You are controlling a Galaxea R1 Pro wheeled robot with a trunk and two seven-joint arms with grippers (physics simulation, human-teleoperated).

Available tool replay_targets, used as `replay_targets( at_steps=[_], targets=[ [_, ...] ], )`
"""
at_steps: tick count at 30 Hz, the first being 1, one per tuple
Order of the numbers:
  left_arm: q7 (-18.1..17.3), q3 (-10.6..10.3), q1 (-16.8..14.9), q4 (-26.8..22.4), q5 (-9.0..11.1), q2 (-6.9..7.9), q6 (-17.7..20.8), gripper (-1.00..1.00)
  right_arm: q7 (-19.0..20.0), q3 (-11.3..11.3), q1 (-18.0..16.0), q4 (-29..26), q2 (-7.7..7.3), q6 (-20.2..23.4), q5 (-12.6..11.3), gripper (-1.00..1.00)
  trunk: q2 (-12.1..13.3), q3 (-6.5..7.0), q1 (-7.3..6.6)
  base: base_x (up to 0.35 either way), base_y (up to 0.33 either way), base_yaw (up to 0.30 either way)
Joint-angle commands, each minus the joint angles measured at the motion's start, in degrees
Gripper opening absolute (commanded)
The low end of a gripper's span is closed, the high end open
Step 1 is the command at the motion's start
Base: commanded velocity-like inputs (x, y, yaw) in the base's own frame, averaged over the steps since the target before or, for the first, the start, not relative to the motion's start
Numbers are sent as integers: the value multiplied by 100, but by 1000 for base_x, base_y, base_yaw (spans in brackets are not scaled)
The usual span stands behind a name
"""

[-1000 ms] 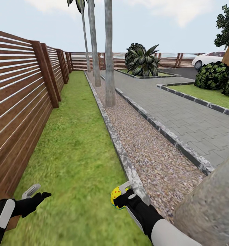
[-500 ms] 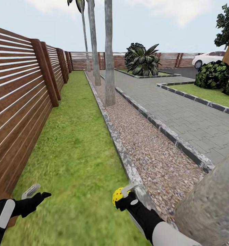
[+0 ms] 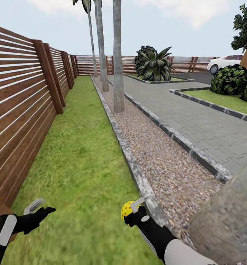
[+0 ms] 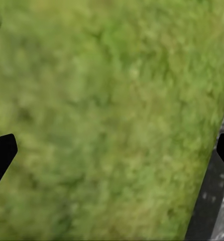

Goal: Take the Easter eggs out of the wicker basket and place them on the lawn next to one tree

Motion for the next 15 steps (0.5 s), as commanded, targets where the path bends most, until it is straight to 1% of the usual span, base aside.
replay_targets(
  at_steps=[1, 5, 8, 12, 15],
  targets=[
    [-53, 17, -4, -5, -47, -33, 29, 100, -25, 28, -5, -4, 0, 26, -21, -100, -44, -23, 22, 0, 0, 0],
    [-55, 26, -4, -2, -47, -72, 42, 100, -28, 28, -5, -13, 0, 26, -18, -100, -204, -95, 109, 0, 0, 0],
    [-54, 9, -4, -11, -47, -172, 37, 100, -32, 21, -5, -13, 0, 27, -26, -100, -324, -149, 175, 0, 0, 0],
    [-53, 14, -4, -11, -50, -157, 36, 100, -31, 19, -5, -31, 0, 27, -27, -100, -485, -221, 263, 0, 0, 0],
    [-53, 22, -4, -11, -48, -111, 38, 100, -30, 19, -5, -37, 0, 27, -21, -100, -605, -275, 329, 0, 0, 0]
  ],
)
